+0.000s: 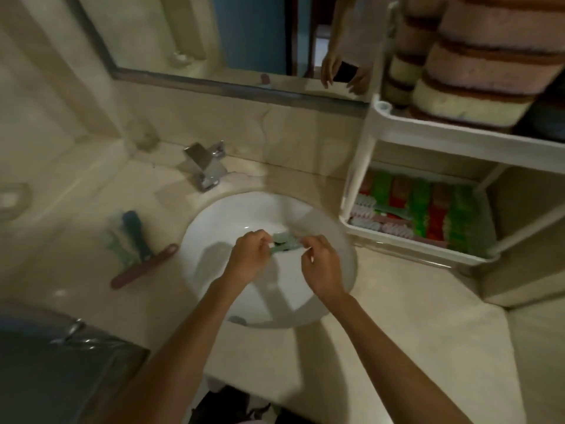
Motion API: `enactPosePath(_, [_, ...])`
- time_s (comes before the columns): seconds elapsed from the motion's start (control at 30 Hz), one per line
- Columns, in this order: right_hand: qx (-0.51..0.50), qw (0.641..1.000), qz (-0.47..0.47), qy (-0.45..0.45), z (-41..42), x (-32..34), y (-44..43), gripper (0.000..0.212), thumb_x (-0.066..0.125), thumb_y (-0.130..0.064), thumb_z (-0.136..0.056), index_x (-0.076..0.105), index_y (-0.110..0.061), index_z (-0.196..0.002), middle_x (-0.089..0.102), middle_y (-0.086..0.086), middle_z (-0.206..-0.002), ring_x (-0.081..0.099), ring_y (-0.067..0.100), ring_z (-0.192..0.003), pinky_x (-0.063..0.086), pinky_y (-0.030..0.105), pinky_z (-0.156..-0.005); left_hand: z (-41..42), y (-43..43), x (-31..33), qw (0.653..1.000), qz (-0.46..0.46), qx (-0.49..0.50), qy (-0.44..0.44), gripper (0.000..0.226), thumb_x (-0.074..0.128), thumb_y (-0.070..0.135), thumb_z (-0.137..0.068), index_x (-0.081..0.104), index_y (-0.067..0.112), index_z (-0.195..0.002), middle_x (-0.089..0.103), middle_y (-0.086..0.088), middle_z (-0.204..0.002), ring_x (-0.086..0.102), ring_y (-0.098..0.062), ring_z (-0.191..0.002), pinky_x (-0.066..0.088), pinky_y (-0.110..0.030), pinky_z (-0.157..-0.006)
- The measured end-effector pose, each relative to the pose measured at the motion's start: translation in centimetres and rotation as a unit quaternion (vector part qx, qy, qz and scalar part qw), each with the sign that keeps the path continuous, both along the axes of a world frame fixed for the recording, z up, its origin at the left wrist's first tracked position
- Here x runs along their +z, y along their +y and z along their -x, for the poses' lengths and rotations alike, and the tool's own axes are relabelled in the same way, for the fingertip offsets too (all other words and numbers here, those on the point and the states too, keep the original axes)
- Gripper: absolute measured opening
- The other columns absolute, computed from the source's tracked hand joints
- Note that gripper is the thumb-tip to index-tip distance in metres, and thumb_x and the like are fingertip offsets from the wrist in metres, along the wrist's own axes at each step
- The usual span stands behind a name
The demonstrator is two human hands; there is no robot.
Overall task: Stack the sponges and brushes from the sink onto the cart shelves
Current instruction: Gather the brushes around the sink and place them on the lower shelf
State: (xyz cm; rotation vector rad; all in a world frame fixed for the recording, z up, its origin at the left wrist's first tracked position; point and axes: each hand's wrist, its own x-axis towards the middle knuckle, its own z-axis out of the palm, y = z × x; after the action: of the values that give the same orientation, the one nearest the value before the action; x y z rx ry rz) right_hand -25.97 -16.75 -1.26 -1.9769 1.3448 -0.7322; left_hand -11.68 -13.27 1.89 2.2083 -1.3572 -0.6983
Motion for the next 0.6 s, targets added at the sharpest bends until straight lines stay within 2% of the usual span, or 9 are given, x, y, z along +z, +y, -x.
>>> enactPosePath(0.07, [0.053,0.998,-0.040,0.017,-3.6,-0.4,1.4,0.033,0.046,0.009,-0.079,0.065,0.001,-0.106,0.063,0.019,-0.110,0.062,0.033,-0.098,0.039,0.022,-0.083,-3.9,2.4,-0.8,0.999,-0.010,0.052,0.000,0.028,0.042,0.003,-0.091,0.063,0.000,-0.109,0.064,-0.018,-0.117,0.058,-0.032,-0.110,0.042,-0.031,-0.092])
enactPosePath(0.13, [0.112,0.991,-0.063,0.049,-7.7,-0.7,2.9,0.032,0.046,0.005,-0.084,0.064,-0.001,-0.109,0.061,0.016,-0.116,0.060,0.030,-0.104,0.041,0.025,-0.089,-7.9,4.8,-1.1,0.995,-0.013,0.097,-0.004,0.028,0.043,0.000,-0.090,0.064,0.001,-0.106,0.065,-0.017,-0.115,0.059,-0.031,-0.109,0.042,-0.029,-0.089])
enactPosePath(0.23, [0.183,0.975,-0.084,0.096,-13.6,-1.2,5.1,0.031,0.047,-0.002,-0.088,0.061,-0.006,-0.115,0.057,0.014,-0.120,0.060,0.030,-0.103,0.042,0.029,-0.092,-13.8,7.6,-1.8,0.987,-0.047,0.153,-0.034,0.022,0.042,0.013,-0.094,0.064,0.014,-0.095,0.065,-0.018,-0.107,0.060,-0.033,-0.103,0.040,-0.028,-0.079])
enactPosePath(0.27, [0.206,0.968,-0.086,0.111,-15.5,-1.4,5.8,0.032,0.047,-0.003,-0.089,0.059,-0.007,-0.118,0.055,0.014,-0.121,0.060,0.030,-0.103,0.043,0.029,-0.091,-15.8,8.5,-2.1,0.981,-0.068,0.175,-0.044,0.023,0.041,0.021,-0.096,0.062,0.015,-0.088,0.066,-0.018,-0.103,0.060,-0.033,-0.098,0.043,-0.030,-0.078])
enactPosePath(0.33, [0.249,0.953,-0.089,0.146,-19.4,-1.6,7.0,0.036,0.046,-0.004,-0.089,0.055,-0.008,-0.124,0.052,0.016,-0.124,0.058,0.032,-0.106,0.043,0.031,-0.093,-19.7,9.8,-3.1,0.973,-0.078,0.215,-0.031,0.032,0.048,0.029,-0.093,0.053,0.011,-0.068,0.065,-0.017,-0.080,0.062,-0.029,-0.080,0.042,-0.028,-0.065])
enactPosePath(0.37, [0.270,0.945,-0.085,0.165,-20.9,-1.6,7.3,0.039,0.046,-0.003,-0.090,0.052,-0.008,-0.128,0.050,0.016,-0.127,0.057,0.033,-0.109,0.043,0.033,-0.095,-21.1,10.2,-3.3,0.970,-0.068,0.235,-0.009,0.034,0.055,0.030,-0.089,0.052,0.010,-0.062,0.062,-0.014,-0.068,0.061,-0.026,-0.072,0.039,-0.029,-0.059])
enactPosePath(0.4, [0.292,0.934,-0.079,0.188,-22.6,-1.7,7.7,0.042,0.044,-0.003,-0.090,0.049,-0.008,-0.132,0.048,0.017,-0.131,0.055,0.034,-0.113,0.042,0.035,-0.096,-22.7,10.7,-3.5,0.964,-0.062,0.260,0.008,0.030,0.060,0.027,-0.085,0.056,0.007,-0.062,0.061,-0.014,-0.066,0.061,-0.026,-0.069,0.040,-0.031,-0.057])
enactPosePath(0.5, [0.342,0.912,-0.054,0.221,-26.7,-2.1,8.5,0.047,0.039,-0.002,-0.093,0.040,-0.009,-0.139,0.041,0.016,-0.142,0.049,0.036,-0.121,0.042,0.041,-0.097,-26.9,11.7,-4.3,0.955,-0.079,0.284,0.015,0.020,0.048,0.006,-0.087,0.062,-0.009,-0.092,0.064,-0.028,-0.102,0.061,-0.037,-0.095,0.047,-0.039,-0.076])
enactPosePath(0.6, [0.347,0.897,-0.039,0.270,-29.4,-2.7,8.7,0.053,0.039,-0.004,-0.094,0.027,-0.011,-0.145,0.037,0.016,-0.141,0.045,0.035,-0.123,0.046,0.043,-0.091,-29.7,12.1,-5.6,0.952,-0.100,0.287,0.045,0.026,0.045,0.005,-0.088,0.057,-0.008,-0.107,0.060,-0.026,-0.115,0.057,-0.037,-0.106,0.045,-0.035,-0.083])
